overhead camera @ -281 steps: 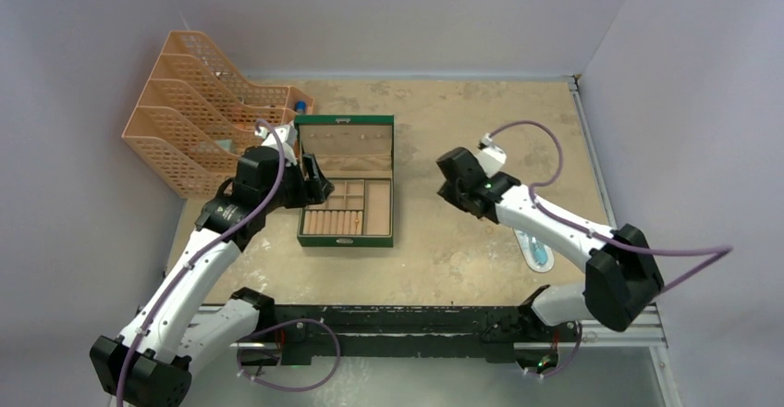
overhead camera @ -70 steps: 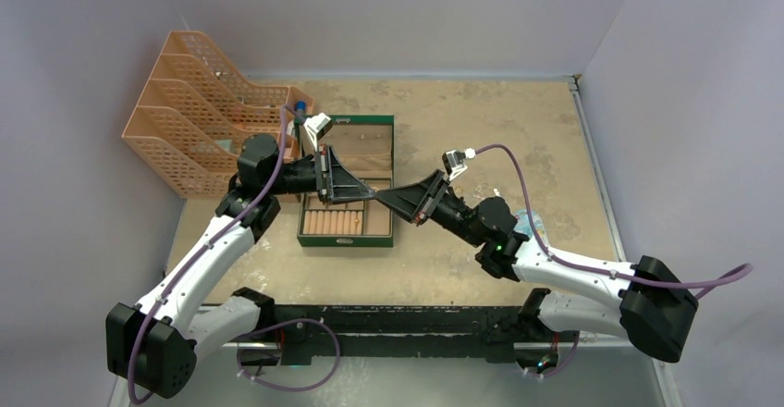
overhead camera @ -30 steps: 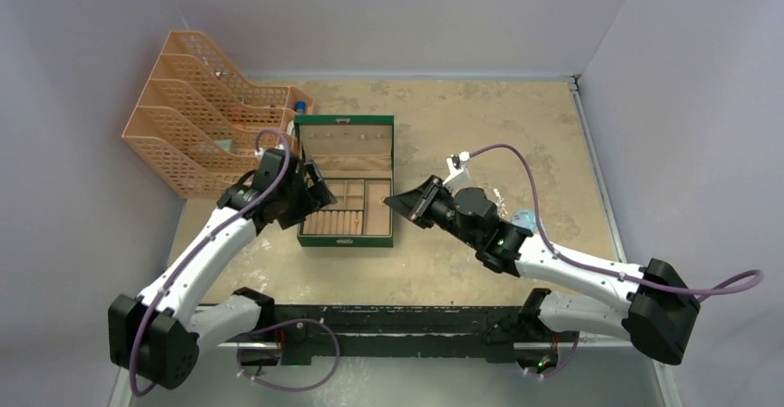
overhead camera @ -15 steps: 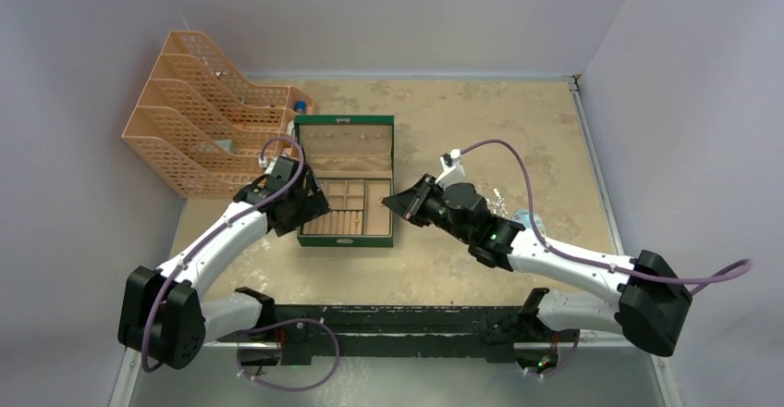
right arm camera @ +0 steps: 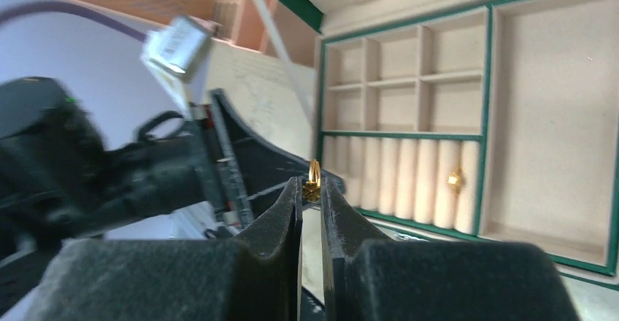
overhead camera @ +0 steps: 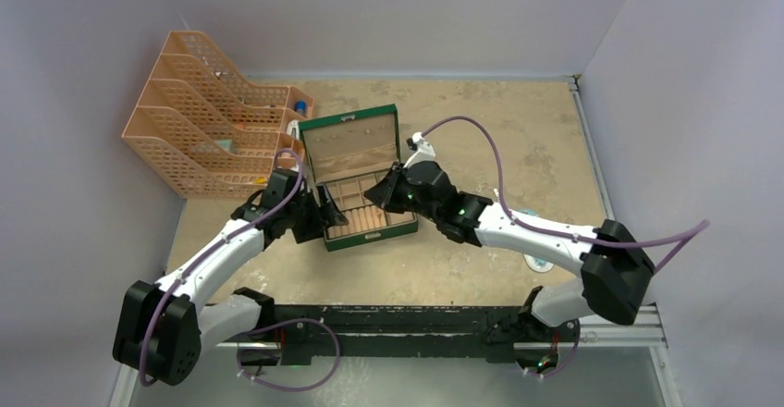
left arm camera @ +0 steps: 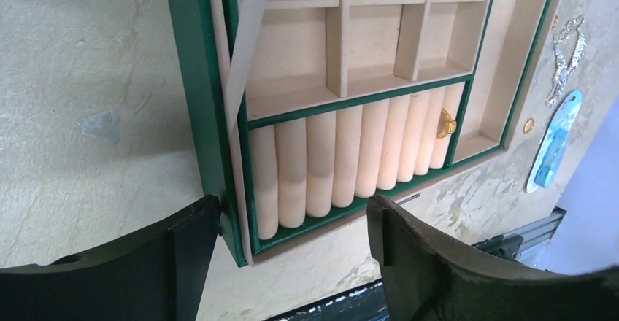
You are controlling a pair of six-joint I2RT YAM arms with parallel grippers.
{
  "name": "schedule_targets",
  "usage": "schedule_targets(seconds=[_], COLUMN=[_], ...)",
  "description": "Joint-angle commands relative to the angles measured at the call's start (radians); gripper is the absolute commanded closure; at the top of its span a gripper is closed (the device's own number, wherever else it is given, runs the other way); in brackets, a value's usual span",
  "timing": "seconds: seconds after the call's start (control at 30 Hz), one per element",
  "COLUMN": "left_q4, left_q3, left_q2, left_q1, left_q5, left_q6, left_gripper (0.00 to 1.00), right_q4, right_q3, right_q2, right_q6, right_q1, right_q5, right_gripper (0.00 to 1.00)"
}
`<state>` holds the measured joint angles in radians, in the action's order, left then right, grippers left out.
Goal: Organize the mixed jewelry
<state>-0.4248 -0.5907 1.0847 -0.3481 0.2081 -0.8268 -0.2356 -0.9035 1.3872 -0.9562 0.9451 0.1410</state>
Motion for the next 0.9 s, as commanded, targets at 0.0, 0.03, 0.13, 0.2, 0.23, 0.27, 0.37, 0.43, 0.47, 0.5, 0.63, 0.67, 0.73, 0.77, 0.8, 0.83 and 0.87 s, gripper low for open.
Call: schedule_targets(seconds=[0.0,0.03,0.13,0.2,0.23,0.27,0.37,0.43,0.47,0.5,0.63,0.67,0.73,0.77,0.8,0.83,0.87], left_q4=[0.001,-0.04,-0.161,-0.206,-0.22,-0.235,-0.273,-0.292,-0.298,-0.301,-0.304,-0.305,-0.306,-0.307,-0.303,-0.299,-0.295], left_q3=[-0.043,-0.065,-0.135,-0.172,-0.192,-0.214,-0.292,-0.342,-0.363,-0.379,-0.396,-0.394,-0.383,-0.378,-0.372,-0.365,-0.361], left_q2=[-0.028,-0.032,-0.05,-0.07,-0.08,-0.088,-0.104,-0.106,-0.105,-0.105,-0.113,-0.115,-0.119,-0.122,-0.126,-0.13,-0.133], left_q1=[-0.003,-0.003,-0.003,-0.003,-0.003,-0.003,-0.003,-0.003,-0.003,-0.003,-0.003,-0.003,-0.003,-0.003,-0.003,-0.003,-0.003], left_q5=[0.01,-0.03,-0.154,-0.199,-0.204,-0.205,-0.255,-0.277,-0.286,-0.308,-0.423,-0.453,-0.496,-0.506,-0.508,-0.509,-0.509], left_q6=[-0.03,-0.033,-0.047,-0.039,-0.026,-0.013,0.051,0.1,0.13,0.15,0.193,0.196,0.194,0.191,0.189,0.187,0.185], left_gripper=[0.27,0.27,0.25,0.24,0.24,0.24,0.23,0.23,0.23,0.23,0.22,0.22,0.22,0.22,0.22,0.21,0.21], right_q4=[0.18,0.214,0.341,0.393,0.416,0.441,0.5,0.534,0.551,0.57,0.656,0.673,0.703,0.713,0.719,0.721,0.726], right_q3=[-0.085,-0.104,-0.156,-0.19,-0.207,-0.228,-0.292,-0.326,-0.344,-0.361,-0.434,-0.448,-0.47,-0.479,-0.485,-0.489,-0.497], right_q2=[0.055,0.069,0.109,0.132,0.145,0.158,0.2,0.24,0.26,0.28,0.353,0.367,0.389,0.395,0.401,0.406,0.409], right_q6=[0.085,0.097,0.143,0.17,0.177,0.181,0.186,0.179,0.175,0.171,0.141,0.135,0.12,0.115,0.112,0.111,0.11], right_q1=[0.02,0.024,0.038,0.051,0.058,0.067,0.107,0.126,0.133,0.14,0.168,0.173,0.18,0.183,0.185,0.186,0.188], right_q5=[0.072,0.091,0.154,0.187,0.203,0.219,0.273,0.306,0.322,0.344,0.409,0.419,0.436,0.443,0.448,0.451,0.455], right_gripper=[0.92,0.92,0.92,0.92,0.92,0.92,0.92,0.92,0.93,0.93,0.94,0.94,0.94,0.94,0.94,0.94,0.94])
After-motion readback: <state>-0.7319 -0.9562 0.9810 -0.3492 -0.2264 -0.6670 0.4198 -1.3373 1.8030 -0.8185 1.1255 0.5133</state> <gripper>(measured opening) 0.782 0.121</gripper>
